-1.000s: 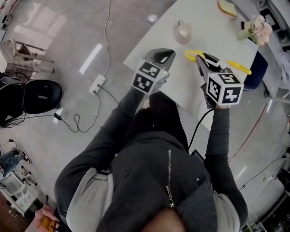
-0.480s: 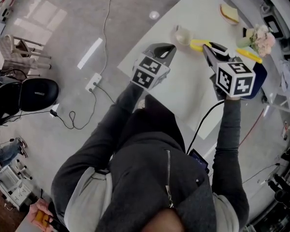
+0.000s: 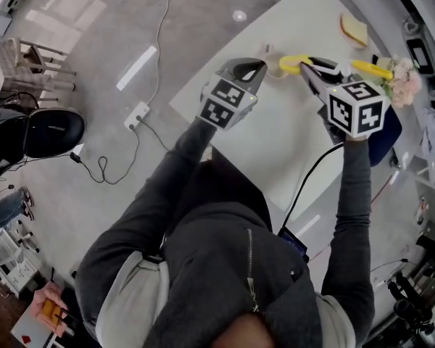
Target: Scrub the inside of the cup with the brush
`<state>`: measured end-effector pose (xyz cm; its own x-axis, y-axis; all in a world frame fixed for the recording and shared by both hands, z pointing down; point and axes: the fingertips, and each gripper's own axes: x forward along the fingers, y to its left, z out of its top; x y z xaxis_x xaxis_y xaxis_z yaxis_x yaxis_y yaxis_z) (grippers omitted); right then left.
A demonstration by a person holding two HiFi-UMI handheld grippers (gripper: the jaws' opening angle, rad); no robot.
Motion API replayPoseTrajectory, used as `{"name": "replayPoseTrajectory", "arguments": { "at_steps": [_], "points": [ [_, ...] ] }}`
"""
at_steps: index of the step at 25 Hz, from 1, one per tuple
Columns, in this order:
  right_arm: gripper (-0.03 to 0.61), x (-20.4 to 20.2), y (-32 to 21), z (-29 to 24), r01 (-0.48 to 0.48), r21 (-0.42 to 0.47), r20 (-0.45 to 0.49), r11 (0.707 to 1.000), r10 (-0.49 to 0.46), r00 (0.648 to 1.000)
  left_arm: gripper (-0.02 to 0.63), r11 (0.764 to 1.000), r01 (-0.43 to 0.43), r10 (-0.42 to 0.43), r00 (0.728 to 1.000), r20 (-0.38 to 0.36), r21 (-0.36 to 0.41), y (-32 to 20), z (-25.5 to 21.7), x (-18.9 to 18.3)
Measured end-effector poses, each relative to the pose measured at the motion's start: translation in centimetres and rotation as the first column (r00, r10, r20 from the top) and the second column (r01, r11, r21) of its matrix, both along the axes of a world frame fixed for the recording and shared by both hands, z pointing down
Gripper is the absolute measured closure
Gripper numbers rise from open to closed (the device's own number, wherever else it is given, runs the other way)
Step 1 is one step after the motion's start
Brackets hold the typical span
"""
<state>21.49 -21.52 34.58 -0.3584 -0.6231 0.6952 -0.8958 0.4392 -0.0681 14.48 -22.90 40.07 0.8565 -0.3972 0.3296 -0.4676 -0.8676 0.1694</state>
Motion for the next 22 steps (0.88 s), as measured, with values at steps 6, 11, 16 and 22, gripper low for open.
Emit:
{"name": "replayPoseTrajectory", "arguments": {
  "at_steps": [6, 11, 16, 22],
  "points": [
    [0.483, 0.7, -1.3, 1.3, 0.075, -0.045, -0.006, 0.996, -0.075, 0.997, 0.552, 1.0, 0.003, -0.003, 1.0, -0.024, -0.009, -1.2, 0.4, 1.2],
    [0.483, 1.1, -2.0, 2.1, 0.117, -0.069, -0.001, 0.991, -0.117, 0.993, 0.352, 0.998, -0.036, 0.036, 0.999, -0.001, -0.047, -1.1, 1.9, 2.2],
    [0.483, 0.6, -2.4, 2.3, 0.157, -0.071, 0.009, 0.985, -0.157, 0.988, 0.211, 0.992, -0.122, 0.124, 0.991, 0.05, -0.045, -0.3, 3.9, 3.8],
    [0.483, 0.1, -2.3, 3.1, 0.192, -0.089, -0.007, 0.977, -0.193, 0.981, 0.169, 0.986, -0.164, 0.166, 0.98, 0.11, -0.03, 0.4, 6.6, 5.2]
  ]
}}
